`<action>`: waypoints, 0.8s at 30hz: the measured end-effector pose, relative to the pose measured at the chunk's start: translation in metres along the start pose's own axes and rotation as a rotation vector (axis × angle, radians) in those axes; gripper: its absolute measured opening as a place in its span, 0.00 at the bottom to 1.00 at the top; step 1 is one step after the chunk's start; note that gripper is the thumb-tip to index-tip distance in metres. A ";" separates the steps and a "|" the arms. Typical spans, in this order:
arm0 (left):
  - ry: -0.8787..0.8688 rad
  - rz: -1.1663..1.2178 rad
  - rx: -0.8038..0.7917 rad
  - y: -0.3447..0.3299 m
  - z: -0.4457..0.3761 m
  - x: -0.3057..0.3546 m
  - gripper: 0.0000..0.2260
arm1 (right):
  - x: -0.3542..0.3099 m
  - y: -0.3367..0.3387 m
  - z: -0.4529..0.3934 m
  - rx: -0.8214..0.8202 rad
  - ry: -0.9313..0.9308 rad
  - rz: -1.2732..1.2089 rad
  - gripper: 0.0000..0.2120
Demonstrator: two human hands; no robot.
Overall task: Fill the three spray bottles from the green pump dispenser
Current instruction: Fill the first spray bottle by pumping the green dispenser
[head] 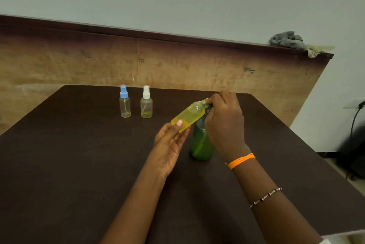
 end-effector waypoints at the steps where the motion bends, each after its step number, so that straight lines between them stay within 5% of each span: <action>1: -0.001 -0.002 -0.007 0.000 0.000 0.000 0.06 | -0.001 0.002 0.000 -0.010 -0.004 0.008 0.15; 8: -0.004 0.007 -0.012 0.005 -0.002 -0.002 0.06 | 0.003 -0.012 0.014 0.098 -0.040 -0.102 0.14; 18: -0.022 -0.024 -0.059 0.005 0.000 -0.002 0.12 | 0.002 0.001 0.002 0.040 -0.014 -0.110 0.13; 24: -0.012 -0.013 -0.042 0.009 -0.001 -0.003 0.07 | 0.005 -0.012 0.011 0.088 -0.004 -0.073 0.13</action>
Point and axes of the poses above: each hand's wrist, its own z-axis away from the middle knuckle, its own y-axis out of the back of the hand, x = y × z, the point moved 1 cm from there along -z, towards the middle knuckle, and after that the axes turned 15 degrees about -x, right-handed, at the moved point
